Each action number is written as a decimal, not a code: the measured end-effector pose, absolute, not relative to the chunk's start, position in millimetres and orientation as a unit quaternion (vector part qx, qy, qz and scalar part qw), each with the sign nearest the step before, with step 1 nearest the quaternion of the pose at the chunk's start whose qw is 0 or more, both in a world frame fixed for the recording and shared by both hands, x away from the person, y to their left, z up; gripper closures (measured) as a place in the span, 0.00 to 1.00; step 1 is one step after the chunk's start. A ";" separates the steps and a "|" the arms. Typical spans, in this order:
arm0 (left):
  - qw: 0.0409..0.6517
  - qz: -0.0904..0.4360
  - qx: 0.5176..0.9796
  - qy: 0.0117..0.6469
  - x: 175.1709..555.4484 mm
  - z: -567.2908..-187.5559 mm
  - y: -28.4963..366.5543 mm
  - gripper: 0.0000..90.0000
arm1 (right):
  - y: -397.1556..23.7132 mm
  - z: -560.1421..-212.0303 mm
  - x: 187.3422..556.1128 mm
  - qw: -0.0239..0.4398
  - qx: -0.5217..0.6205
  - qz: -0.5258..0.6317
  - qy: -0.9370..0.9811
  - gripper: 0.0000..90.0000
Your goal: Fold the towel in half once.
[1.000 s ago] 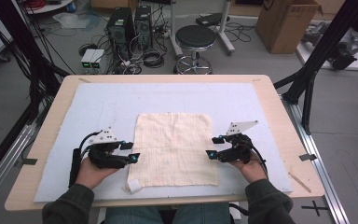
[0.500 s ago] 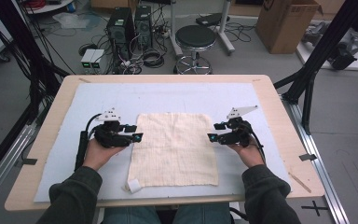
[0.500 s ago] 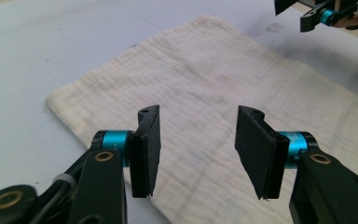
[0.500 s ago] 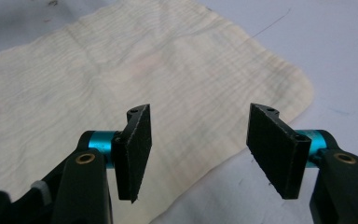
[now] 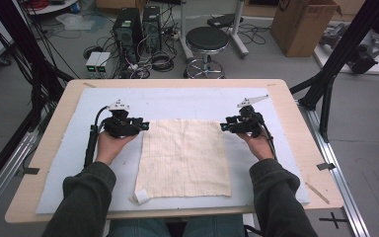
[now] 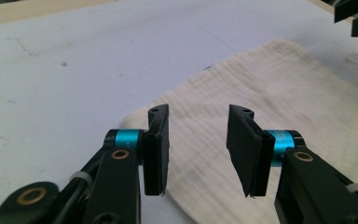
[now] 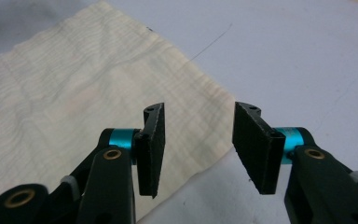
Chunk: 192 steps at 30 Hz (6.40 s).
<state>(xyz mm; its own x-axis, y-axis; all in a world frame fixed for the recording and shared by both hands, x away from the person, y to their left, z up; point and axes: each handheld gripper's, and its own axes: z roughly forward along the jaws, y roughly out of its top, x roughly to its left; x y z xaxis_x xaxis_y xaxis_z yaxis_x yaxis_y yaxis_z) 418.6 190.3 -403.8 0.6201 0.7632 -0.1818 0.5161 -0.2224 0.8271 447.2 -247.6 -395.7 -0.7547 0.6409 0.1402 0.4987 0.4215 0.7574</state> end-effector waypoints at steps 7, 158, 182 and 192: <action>0.440 0.156 0.757 0.458 435.6 -423.2 185.5 0.71 | -247.4 -408.6 463.6 0.084 0.363 0.409 0.833 0.64; 0.503 0.113 0.800 0.307 290.8 -412.0 211.8 0.97 | -265.2 -413.7 350.5 -0.019 0.268 0.488 0.830 0.96; 0.490 0.103 0.819 0.280 262.7 -425.4 212.1 0.97 | -264.5 -422.2 322.8 -0.023 0.253 0.470 0.845 0.96; 0.485 0.095 0.825 0.275 257.4 -428.1 211.9 0.97 | -264.7 -425.2 314.0 -0.029 0.245 0.464 0.851 0.95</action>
